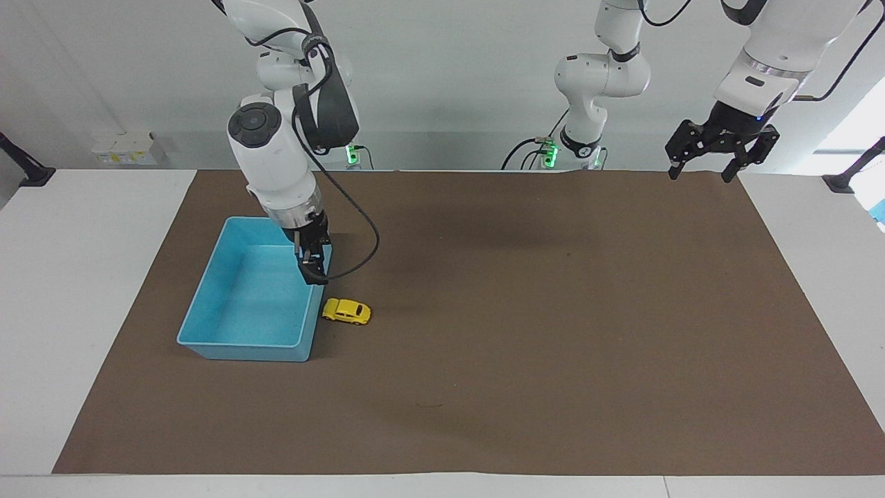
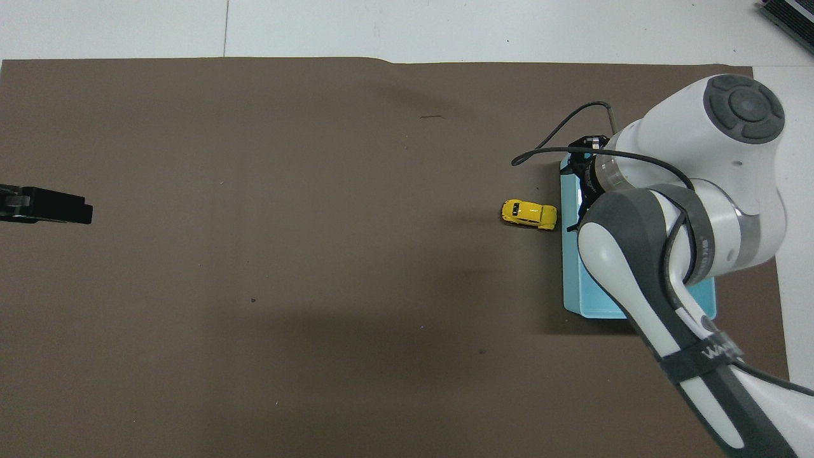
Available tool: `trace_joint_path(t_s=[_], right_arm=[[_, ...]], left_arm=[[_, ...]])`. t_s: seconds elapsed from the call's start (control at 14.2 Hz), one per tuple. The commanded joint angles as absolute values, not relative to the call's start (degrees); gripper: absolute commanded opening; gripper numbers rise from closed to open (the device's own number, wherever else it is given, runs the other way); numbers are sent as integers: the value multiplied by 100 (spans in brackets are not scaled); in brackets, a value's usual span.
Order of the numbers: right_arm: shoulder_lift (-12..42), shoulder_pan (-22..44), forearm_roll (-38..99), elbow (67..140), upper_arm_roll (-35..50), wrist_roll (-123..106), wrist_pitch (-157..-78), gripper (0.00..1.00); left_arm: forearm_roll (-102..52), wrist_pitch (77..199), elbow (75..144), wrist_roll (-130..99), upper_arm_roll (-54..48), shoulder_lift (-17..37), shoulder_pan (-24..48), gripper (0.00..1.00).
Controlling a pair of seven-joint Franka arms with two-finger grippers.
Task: Wind up and store yellow beetle car
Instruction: 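Grasp the yellow car beside the bin with the right gripper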
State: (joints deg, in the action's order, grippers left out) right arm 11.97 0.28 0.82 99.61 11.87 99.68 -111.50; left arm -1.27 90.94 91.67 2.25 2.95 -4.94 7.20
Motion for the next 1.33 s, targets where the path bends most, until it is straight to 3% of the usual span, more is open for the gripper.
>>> trace_joint_path(t_s=[0.0,0.77,1.26], right_arm=[[1449,123,97,10011,1222,10239,-11460,100],[2328,334,-431,10098,1213,10924,-12392,100],[2338,290,-641,10941,1195,11197,-13446,100]], left_arm=[[-114,8947,9123,264,264,-536,642,100],[-105,8956,9123,272,316,-536,624,100],[-105,8956,9123,272,308,-536,624,100]])
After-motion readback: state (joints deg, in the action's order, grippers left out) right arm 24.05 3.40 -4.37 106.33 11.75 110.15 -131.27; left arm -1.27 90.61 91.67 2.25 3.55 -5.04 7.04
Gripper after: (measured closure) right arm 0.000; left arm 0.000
